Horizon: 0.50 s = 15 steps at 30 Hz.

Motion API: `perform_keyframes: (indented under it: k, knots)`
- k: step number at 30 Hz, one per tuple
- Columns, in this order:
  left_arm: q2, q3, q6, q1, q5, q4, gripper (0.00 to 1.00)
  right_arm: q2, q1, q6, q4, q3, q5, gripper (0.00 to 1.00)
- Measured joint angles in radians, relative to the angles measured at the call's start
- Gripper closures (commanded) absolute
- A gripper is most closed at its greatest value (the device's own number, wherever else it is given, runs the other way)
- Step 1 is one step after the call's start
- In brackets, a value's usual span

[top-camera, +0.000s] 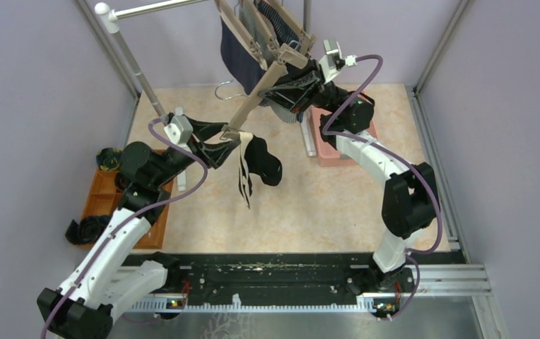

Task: Remove the underwear clipped to the hanger
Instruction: Remove the underwear from the hanger.

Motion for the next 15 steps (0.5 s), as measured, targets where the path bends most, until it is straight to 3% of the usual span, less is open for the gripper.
perform_keyframes:
  k: [9, 15]
  knots:
    - [-0.011, 0.013, 0.002, 0.000, 0.031, -0.006, 0.61, 0.000, 0.000, 0.010, 0.003, 0.000, 0.001, 1.00]
    - [-0.009, 0.013, 0.000, 0.000, 0.043, -0.007, 0.61, 0.000, 0.000, 0.017, 0.005, 0.000, 0.001, 1.00]
